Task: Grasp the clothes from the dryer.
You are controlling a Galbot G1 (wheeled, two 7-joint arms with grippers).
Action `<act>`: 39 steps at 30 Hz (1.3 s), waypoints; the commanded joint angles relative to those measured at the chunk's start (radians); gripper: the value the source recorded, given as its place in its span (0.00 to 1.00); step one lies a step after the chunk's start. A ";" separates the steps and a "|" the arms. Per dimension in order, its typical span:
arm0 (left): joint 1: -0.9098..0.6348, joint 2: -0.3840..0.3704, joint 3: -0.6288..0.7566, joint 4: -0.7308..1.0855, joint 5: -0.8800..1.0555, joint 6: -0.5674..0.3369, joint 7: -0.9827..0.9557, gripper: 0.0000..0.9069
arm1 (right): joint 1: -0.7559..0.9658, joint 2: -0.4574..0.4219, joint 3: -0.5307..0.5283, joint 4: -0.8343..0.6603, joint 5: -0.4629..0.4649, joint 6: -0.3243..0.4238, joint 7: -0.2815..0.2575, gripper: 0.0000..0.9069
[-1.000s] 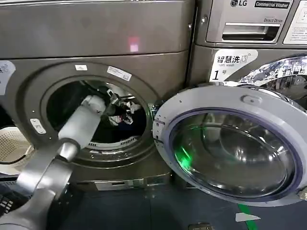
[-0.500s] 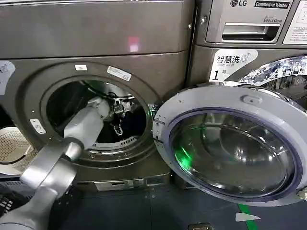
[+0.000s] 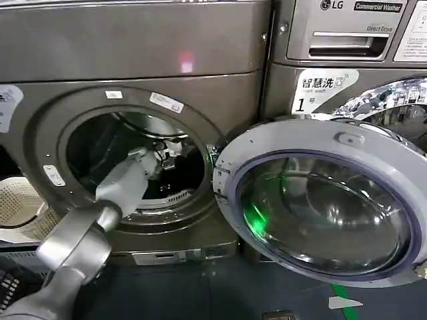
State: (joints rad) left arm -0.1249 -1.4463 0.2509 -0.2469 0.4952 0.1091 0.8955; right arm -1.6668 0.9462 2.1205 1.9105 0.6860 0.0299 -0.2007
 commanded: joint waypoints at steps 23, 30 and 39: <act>0.037 0.013 -0.352 -0.096 -0.452 0.019 -0.323 0.00 | 0.023 -0.008 -0.052 0.002 -0.007 0.003 0.001 1.00; 0.094 0.016 -0.444 -0.187 -0.603 -0.046 -0.473 0.00 | 0.023 -0.014 -0.056 0.002 -0.006 0.003 0.001 1.00; 0.237 0.031 -0.550 -0.432 -0.778 -0.150 -0.739 0.00 | 0.030 -0.021 -0.064 0.005 -0.004 0.002 0.000 1.00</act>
State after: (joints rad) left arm 0.0079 -1.4204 -0.1991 -0.4842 -0.1303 0.0436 0.3862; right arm -1.6380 0.9258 2.0580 1.9134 0.6799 0.0330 -0.1992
